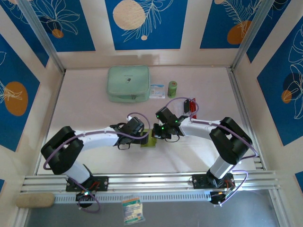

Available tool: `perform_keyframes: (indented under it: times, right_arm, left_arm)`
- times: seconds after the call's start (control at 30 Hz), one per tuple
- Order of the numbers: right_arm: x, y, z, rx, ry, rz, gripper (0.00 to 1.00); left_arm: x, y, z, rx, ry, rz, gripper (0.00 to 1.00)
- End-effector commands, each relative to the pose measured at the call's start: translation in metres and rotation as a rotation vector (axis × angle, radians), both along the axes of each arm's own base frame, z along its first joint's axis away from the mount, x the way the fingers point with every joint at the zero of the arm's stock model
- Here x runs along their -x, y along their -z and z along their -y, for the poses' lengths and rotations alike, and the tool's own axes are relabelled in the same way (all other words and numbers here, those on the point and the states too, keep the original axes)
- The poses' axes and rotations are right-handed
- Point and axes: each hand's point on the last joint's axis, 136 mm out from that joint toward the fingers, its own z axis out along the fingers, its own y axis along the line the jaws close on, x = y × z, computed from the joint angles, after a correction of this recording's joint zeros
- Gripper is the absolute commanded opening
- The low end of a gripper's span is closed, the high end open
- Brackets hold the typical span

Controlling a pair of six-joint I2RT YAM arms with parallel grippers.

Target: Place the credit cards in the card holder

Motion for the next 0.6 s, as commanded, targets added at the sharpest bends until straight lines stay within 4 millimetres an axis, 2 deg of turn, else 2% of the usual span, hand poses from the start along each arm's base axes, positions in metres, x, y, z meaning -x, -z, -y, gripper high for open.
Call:
perform_keyframes:
  times: [0.0,0.23,0.57]
  right_arm:
    - [0.011,0.006,0.008,0.049,-0.014,-0.031,0.00]
    - [0.008,-0.008,0.000,0.028,-0.038,0.002,0.00]
    - [0.010,-0.006,-0.011,0.024,-0.068,0.000,0.00]
  left_arm:
    - [0.011,0.021,-0.011,-0.046,-0.005,-0.050,1.00]
    - [0.012,0.025,-0.012,-0.057,-0.004,-0.056,1.00]
    - [0.012,0.028,-0.013,-0.066,0.001,-0.061,1.00]
